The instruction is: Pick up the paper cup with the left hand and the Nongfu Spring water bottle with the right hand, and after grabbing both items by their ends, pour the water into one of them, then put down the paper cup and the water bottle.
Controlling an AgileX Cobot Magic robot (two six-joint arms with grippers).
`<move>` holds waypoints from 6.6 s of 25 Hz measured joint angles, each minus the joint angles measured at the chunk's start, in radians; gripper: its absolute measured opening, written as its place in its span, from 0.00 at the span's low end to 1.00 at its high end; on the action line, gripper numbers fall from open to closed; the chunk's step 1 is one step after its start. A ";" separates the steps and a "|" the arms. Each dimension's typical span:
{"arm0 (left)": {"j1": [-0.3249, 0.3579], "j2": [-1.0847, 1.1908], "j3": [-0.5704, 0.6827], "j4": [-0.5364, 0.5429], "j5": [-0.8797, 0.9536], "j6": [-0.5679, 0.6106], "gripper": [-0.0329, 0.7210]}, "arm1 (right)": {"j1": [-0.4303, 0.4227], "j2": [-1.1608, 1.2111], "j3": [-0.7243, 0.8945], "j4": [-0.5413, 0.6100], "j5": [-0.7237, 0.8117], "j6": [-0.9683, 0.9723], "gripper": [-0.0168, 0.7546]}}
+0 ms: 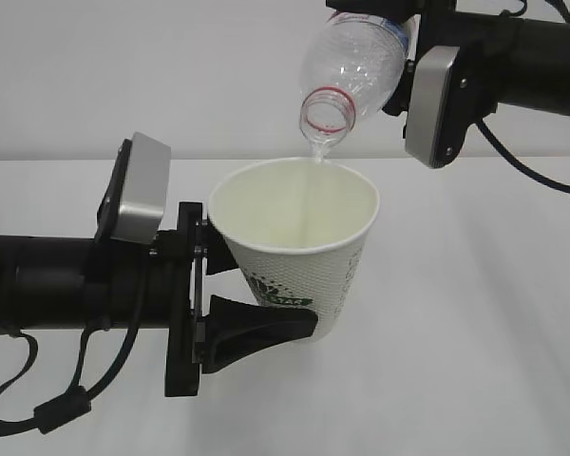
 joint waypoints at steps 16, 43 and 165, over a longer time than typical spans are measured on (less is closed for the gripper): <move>0.000 0.000 0.000 -0.005 0.058 -0.027 0.74 | 0.000 0.000 0.000 0.000 0.000 -0.002 0.60; 0.000 0.000 0.000 0.000 0.072 -0.041 0.73 | 0.000 0.000 0.000 0.000 0.000 -0.015 0.60; 0.000 0.000 0.000 0.012 0.093 -0.043 0.71 | 0.000 -0.002 -0.024 0.023 -0.006 -0.059 0.60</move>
